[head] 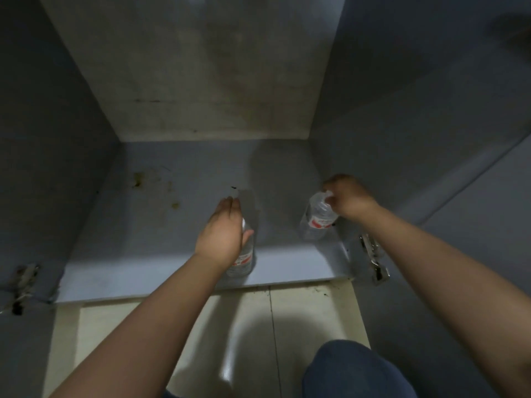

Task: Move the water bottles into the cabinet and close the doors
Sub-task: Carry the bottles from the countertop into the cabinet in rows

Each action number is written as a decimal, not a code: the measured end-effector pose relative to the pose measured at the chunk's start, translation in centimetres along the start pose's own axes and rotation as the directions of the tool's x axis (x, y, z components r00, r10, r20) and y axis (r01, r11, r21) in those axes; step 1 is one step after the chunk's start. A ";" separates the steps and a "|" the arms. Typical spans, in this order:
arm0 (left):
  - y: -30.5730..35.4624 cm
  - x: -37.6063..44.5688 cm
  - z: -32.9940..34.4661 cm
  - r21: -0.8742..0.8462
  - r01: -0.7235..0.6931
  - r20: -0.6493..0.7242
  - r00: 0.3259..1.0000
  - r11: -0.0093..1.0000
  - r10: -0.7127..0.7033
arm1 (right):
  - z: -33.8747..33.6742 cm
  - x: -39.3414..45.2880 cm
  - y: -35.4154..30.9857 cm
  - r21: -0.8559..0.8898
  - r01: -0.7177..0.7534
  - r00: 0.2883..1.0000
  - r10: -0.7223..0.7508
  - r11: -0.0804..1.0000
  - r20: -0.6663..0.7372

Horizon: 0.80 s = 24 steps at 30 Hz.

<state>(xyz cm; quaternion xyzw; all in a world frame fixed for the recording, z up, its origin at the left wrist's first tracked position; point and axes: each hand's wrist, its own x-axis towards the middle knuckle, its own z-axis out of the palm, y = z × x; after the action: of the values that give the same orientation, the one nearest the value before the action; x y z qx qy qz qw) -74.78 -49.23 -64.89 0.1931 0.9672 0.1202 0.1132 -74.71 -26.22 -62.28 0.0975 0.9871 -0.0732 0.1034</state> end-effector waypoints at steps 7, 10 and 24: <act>0.4 0.3 -0.1 0.042 0.013 0.008 1.000 0.999 -0.013 | -1.2 1.9 2.3 0.035 -0.096 0.994 0.097 0.995 -0.040; 0.7 0.3 -0.1 0.048 0.027 0.026 0.999 0.998 -0.028 | -1.3 2.5 3.5 0.031 -0.122 0.991 0.124 0.992 -0.059; 7.1 5.3 -1.1 -0.019 -0.083 0.079 0.993 0.996 0.085 | 1.4 1.6 3.8 0.137 -0.172 0.955 0.200 0.975 -0.220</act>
<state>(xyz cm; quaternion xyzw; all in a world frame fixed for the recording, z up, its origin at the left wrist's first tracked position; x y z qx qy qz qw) -77.38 -40.94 -62.77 0.2373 0.9519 0.1248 0.1482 -75.23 -22.47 -64.44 0.2039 0.9729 -0.1088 -0.0122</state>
